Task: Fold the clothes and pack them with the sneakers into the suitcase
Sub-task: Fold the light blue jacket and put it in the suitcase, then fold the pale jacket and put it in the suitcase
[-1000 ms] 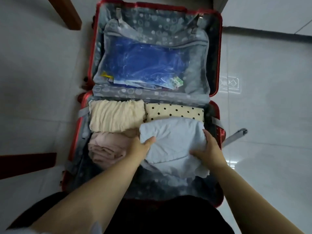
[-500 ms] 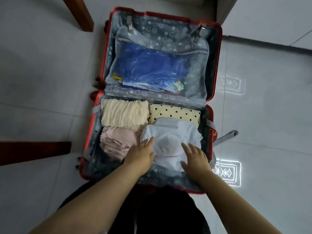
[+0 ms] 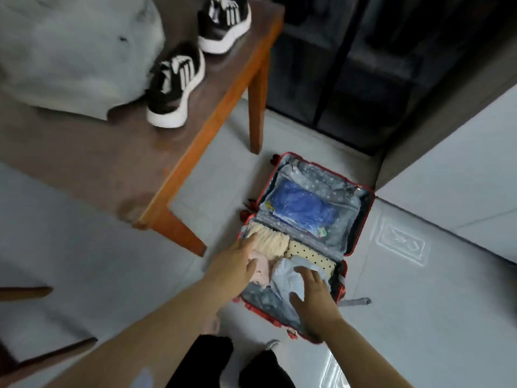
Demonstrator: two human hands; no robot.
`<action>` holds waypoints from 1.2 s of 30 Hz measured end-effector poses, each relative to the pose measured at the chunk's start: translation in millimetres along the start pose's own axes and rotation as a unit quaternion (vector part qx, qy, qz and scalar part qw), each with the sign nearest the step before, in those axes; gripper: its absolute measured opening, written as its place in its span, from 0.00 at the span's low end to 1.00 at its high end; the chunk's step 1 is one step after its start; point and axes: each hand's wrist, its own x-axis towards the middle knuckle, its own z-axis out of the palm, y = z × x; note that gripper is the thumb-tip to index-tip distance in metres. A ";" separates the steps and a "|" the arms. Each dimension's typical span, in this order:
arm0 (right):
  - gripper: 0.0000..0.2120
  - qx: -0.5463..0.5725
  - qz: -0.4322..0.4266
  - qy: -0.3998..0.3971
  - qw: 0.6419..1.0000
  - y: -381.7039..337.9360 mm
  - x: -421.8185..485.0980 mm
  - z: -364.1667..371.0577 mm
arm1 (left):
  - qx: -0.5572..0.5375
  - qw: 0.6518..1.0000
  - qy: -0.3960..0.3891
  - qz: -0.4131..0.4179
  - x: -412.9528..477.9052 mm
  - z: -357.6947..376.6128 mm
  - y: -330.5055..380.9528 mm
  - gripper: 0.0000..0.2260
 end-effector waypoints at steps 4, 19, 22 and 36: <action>0.22 -0.008 -0.107 0.036 0.994 -100.7 -10.1 -17.2 | -0.022 0.995 0.100 -0.016 -55.9 -60.9 -16.2 0.21; 0.23 0.059 -0.170 0.066 0.981 -401.3 28.0 97.8 | -0.054 0.973 0.213 -0.064 -164.2 -258.9 -296.8 0.22; 0.22 0.059 -0.177 0.070 0.980 -421.8 41.2 95.6 | -0.072 0.973 0.211 -0.051 -145.7 -285.1 -316.5 0.14; 0.25 -0.069 -0.162 0.137 0.975 -493.5 223.3 17.4 | 0.025 0.986 0.159 0.038 20.9 -385.0 -349.3 0.26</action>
